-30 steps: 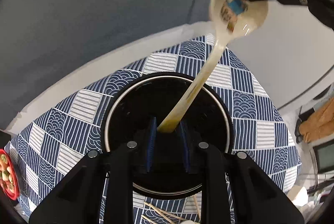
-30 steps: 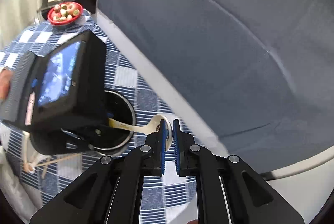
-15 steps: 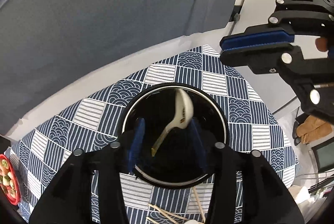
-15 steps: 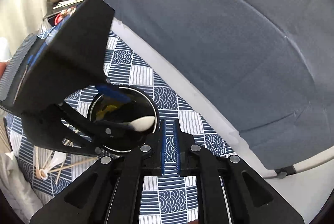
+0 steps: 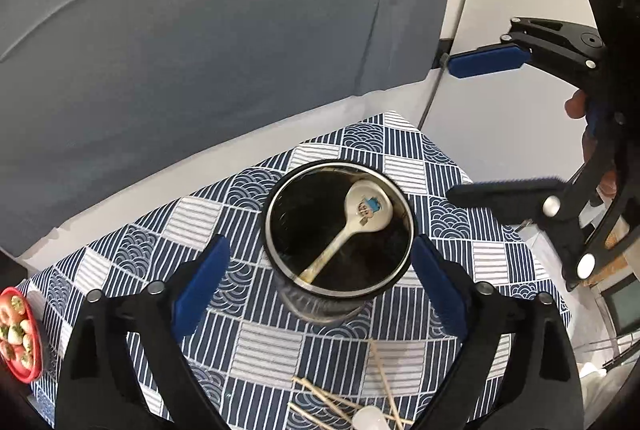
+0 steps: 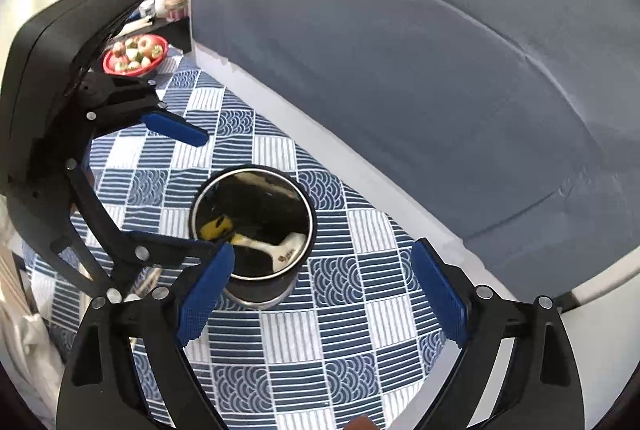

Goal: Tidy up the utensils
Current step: 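Open the right gripper to drop the spoon into the black holder, then move the right tool back toward the remaining spoons and chopsticks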

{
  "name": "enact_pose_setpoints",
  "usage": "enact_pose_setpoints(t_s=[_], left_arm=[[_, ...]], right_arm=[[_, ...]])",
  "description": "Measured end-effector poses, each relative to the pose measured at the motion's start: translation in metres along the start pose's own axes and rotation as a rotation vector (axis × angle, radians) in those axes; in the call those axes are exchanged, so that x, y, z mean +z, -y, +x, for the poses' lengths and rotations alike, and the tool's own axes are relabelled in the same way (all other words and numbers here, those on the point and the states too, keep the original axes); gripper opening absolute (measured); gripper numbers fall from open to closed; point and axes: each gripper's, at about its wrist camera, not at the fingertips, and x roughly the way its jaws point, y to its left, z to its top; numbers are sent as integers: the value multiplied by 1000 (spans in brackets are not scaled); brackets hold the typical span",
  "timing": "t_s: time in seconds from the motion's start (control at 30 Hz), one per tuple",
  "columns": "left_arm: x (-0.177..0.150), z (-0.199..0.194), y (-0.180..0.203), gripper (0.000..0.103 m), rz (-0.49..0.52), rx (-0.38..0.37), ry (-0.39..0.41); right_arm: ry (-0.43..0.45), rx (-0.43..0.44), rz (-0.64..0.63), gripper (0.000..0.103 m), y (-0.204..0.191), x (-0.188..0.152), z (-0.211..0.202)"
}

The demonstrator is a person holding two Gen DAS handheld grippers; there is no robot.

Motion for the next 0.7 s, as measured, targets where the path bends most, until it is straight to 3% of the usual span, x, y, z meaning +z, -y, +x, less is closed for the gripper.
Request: enact_pose_setpoints(t_s=[0.27, 0.7], left_arm=[[-29, -16, -16, 97, -24, 44, -23], [-93, -15, -32, 97, -66, 91, -109]], right_arm=[[49, 41, 30, 88, -7, -13, -15], [-21, 83, 34, 88, -41, -39, -9]])
